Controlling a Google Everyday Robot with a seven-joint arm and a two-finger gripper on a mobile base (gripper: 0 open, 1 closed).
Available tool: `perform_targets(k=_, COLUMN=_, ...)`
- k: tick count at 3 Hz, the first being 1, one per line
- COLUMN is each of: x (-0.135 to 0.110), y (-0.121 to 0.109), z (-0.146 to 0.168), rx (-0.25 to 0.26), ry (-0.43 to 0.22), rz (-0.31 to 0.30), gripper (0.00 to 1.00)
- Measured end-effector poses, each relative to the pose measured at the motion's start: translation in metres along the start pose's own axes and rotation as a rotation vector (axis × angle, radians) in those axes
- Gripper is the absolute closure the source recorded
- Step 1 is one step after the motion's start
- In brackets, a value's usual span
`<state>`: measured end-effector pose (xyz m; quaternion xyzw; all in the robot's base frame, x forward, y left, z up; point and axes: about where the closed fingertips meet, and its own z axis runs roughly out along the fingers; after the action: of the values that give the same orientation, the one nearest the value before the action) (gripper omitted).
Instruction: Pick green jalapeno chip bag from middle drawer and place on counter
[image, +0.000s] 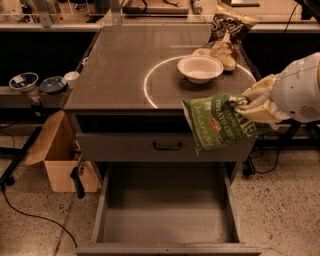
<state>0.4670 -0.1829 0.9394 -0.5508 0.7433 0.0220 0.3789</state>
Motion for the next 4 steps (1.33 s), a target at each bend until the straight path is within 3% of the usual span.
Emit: perform_targets(k=4, x=-0.064, y=-0.043, z=0.038, rx=0.024, ry=-0.068, rz=-0.118, gripper=1.0)
